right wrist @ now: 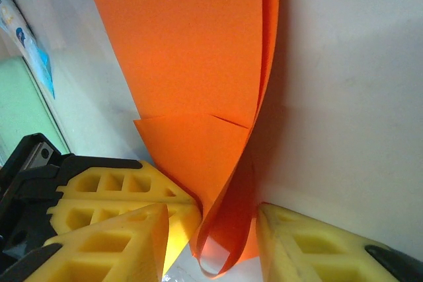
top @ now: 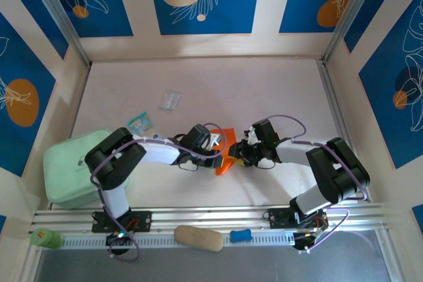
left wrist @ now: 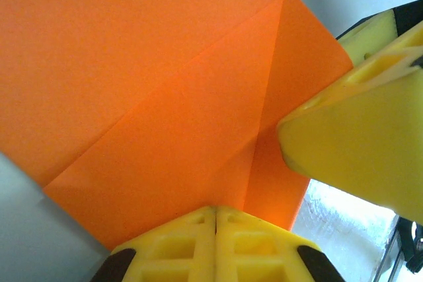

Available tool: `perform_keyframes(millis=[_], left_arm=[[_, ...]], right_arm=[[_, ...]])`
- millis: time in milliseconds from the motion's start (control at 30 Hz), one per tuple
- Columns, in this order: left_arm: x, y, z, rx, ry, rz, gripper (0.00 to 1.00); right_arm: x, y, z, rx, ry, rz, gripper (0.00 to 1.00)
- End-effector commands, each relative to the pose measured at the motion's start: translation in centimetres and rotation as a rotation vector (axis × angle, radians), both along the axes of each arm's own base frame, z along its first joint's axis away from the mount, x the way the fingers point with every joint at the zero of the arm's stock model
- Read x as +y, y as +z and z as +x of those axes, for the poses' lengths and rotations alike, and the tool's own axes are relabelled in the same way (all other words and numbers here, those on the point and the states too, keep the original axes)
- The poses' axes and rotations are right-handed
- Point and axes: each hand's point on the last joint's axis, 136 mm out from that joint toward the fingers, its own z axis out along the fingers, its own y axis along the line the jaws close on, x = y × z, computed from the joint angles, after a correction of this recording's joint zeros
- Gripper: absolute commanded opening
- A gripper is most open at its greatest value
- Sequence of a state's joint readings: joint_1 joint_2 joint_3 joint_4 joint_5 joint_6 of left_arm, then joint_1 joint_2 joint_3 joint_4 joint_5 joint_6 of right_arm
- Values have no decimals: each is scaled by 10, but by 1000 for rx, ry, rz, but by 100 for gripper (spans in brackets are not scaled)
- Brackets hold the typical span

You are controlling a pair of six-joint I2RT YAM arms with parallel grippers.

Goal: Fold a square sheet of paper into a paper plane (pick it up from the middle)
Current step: Turn over the paper at the center of the table.

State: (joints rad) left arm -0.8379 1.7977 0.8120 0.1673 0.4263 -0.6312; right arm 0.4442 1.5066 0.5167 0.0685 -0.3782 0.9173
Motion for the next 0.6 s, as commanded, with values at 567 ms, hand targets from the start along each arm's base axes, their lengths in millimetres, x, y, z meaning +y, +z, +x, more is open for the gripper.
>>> perform_keyframes(millis=[567], left_arm=[[13,-24,-6,67,14,76,0]], right_arm=[[-2,-12,7,-37,-8,-34,40]])
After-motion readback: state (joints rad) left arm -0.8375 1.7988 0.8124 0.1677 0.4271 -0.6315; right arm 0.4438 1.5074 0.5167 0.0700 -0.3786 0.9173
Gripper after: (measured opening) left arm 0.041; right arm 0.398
